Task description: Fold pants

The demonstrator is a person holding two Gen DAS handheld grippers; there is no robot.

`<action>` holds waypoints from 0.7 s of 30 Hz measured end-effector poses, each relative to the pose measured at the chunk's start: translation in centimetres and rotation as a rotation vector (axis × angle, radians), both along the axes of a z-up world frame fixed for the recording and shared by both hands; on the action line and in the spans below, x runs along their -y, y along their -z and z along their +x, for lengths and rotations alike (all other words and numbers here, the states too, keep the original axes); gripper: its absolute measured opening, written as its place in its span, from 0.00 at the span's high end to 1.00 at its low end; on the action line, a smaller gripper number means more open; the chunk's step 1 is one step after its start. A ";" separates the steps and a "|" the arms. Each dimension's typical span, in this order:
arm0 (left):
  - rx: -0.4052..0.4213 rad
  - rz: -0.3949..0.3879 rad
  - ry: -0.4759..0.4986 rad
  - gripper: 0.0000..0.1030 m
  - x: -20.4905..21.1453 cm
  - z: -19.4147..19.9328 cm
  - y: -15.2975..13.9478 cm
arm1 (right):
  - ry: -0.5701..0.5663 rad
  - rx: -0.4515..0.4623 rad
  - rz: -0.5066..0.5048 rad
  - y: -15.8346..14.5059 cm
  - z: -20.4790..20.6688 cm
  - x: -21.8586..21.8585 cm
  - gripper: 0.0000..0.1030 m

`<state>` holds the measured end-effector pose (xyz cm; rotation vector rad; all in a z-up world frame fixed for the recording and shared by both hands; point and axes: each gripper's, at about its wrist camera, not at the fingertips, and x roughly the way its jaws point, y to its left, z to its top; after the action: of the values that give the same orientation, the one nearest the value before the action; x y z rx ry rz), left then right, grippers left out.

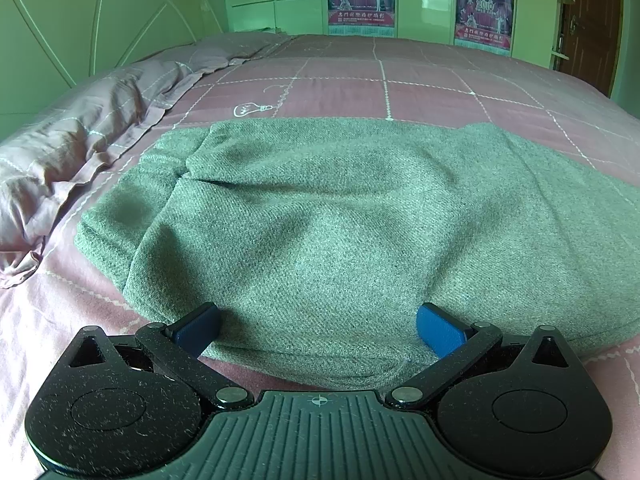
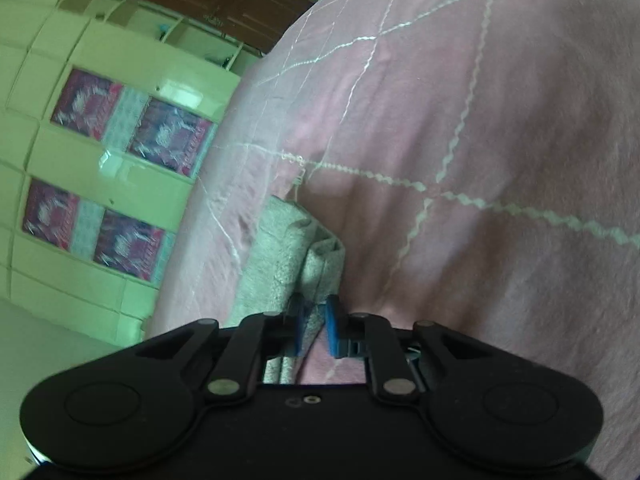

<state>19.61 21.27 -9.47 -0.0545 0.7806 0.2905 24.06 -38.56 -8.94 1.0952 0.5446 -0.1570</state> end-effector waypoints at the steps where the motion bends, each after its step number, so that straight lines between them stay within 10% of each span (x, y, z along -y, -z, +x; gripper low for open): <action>1: 0.001 0.001 0.001 0.00 0.0 0.0 0.0 | 0.001 -0.006 0.015 0.3 0.0 0.1 0.95; 13: 0.007 0.001 0.003 0.00 -0.2 -0.1 0.0 | 0.080 0.023 0.112 0.6 -0.5 0.6 0.78; 21: 0.011 0.015 0.042 0.00 -0.5 -0.1 0.0 | -0.060 -0.044 -0.177 -2.5 2.9 -0.7 1.00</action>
<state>19.49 21.81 -9.51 -0.0249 0.7679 0.2557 26.93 -37.86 -6.42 0.9043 0.5911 -0.1738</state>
